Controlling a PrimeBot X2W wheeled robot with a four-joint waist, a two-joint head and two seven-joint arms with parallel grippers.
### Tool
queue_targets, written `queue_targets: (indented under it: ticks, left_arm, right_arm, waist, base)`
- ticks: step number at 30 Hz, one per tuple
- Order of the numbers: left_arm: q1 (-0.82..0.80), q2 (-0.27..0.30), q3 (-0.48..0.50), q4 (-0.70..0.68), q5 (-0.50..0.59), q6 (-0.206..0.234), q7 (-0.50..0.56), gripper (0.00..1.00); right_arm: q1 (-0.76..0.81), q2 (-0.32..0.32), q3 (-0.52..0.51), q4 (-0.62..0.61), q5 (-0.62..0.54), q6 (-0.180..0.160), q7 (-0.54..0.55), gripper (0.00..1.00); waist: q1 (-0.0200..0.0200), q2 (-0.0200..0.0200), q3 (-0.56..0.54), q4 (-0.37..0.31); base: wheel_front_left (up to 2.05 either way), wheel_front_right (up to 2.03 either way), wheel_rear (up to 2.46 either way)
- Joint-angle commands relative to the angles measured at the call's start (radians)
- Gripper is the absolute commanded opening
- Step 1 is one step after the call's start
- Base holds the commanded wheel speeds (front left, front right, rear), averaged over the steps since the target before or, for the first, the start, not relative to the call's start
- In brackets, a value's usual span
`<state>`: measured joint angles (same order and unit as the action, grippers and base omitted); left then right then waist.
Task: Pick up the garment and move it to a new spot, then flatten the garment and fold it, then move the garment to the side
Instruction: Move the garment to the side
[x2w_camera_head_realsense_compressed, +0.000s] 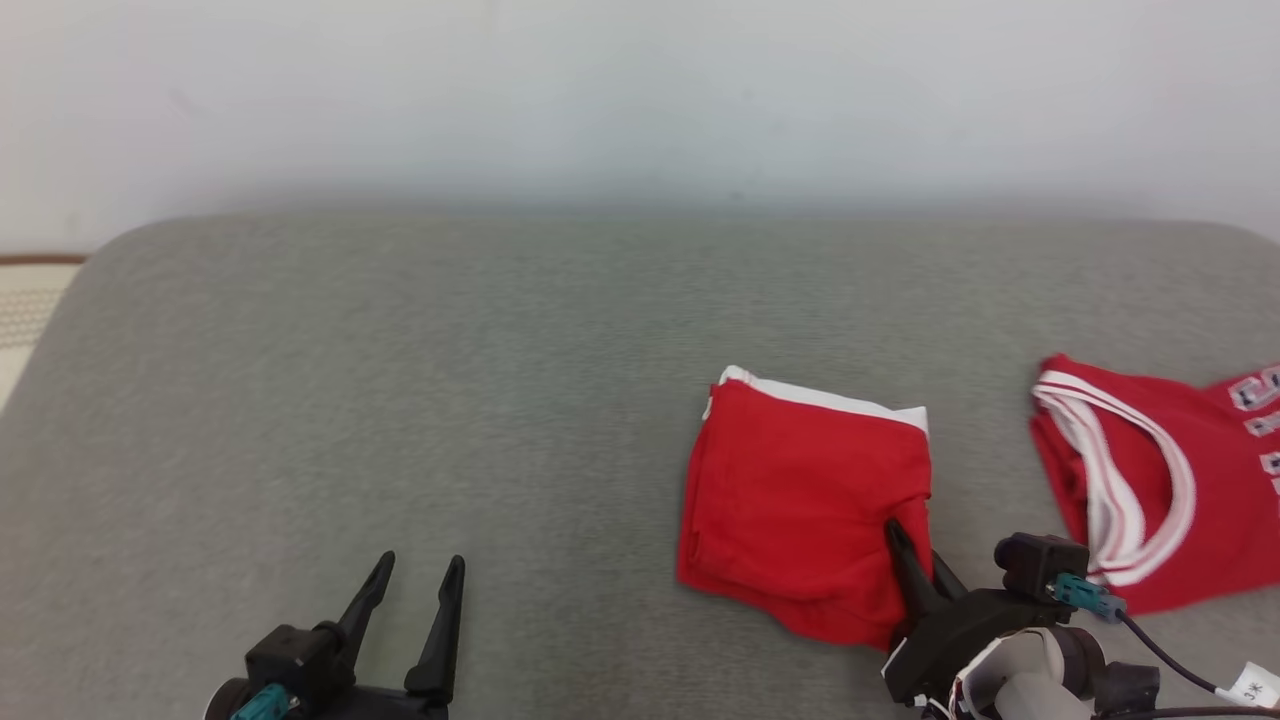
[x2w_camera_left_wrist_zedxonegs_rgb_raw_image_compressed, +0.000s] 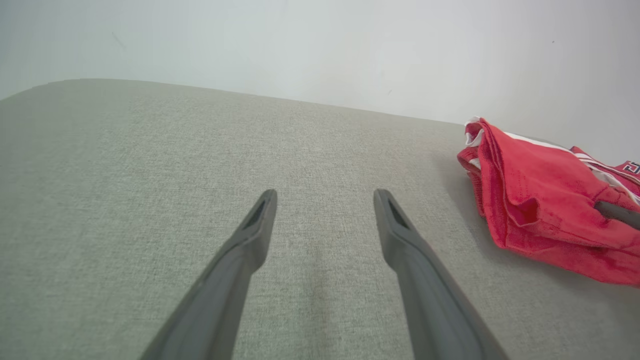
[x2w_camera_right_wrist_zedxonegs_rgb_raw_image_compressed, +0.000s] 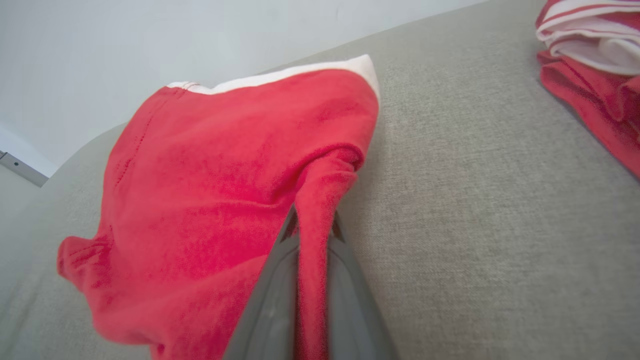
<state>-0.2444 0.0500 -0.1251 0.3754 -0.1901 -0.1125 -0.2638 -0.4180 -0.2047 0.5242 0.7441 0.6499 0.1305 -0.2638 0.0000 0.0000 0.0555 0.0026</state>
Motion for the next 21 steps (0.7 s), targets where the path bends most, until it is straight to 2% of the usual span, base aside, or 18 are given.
queue_targets:
  ticks: [1, 14, 21]
  left_arm:
    - [0.008, 0.001, 0.006, -0.005, 0.009, 0.002, 0.000, 1.00]
    - [-0.018, 0.001, 0.020, -0.005, 0.033, -0.001, 0.000, 1.00]
    - [-0.042, 0.002, 0.005, -0.012, 0.035, 0.001, 0.000, 1.00]
  right_arm:
    - [0.009, 0.002, 0.002, -0.004, -0.006, 0.000, 0.000, 0.00]
    - [0.036, 0.008, 0.054, -0.030, 0.012, 0.000, 0.000, 0.00]
    - [0.004, -0.006, 0.103, -0.038, -0.002, 0.000, 0.000, 0.00]
  waist:
    - [0.0000, 0.0000, -0.019, -0.103]
    - [0.0000, 0.0000, 0.004, -0.337]
    - [0.0000, 0.0000, 0.035, -0.367]
  base:
    - [0.00, 0.00, 0.00]
    - [0.00, 0.00, 0.00]
    - [0.00, 0.00, 0.00]
